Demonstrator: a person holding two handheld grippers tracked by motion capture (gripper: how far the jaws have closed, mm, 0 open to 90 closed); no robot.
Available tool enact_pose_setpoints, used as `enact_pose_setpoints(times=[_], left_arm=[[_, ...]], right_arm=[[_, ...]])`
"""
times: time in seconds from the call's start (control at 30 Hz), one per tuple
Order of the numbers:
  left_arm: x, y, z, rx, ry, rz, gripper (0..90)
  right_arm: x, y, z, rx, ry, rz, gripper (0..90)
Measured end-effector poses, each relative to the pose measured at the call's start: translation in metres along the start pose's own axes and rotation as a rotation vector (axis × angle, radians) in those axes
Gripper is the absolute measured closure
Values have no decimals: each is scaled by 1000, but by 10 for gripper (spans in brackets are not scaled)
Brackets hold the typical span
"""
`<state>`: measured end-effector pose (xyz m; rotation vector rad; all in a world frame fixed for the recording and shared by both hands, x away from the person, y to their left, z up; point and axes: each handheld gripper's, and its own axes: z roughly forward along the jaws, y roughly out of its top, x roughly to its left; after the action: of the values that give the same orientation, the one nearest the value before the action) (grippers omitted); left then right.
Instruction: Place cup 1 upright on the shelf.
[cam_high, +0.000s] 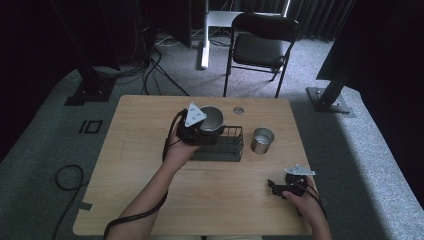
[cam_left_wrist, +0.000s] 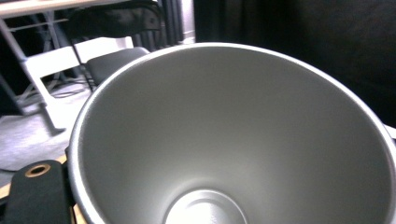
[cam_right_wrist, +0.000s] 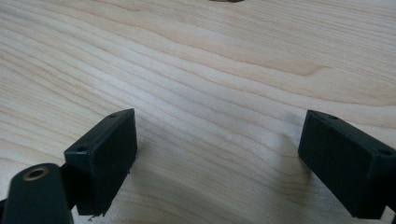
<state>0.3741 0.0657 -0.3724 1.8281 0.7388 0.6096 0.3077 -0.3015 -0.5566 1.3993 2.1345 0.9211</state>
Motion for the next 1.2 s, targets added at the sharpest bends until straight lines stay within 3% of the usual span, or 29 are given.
enact_pose_setpoints(times=[0.13,0.53,0.87,1.2], left_arm=[[7,-1,-1,-5,28,-16,144],[33,-28,10,2,136,-84,144],[45,-51,22,8,154,-140,144],[45,-67,34,20,166,-159,144]], right_arm=[[0,0,0,0,0,0,113],[0,0,0,0,1,0,113],[0,0,0,1,0,0,113],[0,0,0,1,0,0,113]])
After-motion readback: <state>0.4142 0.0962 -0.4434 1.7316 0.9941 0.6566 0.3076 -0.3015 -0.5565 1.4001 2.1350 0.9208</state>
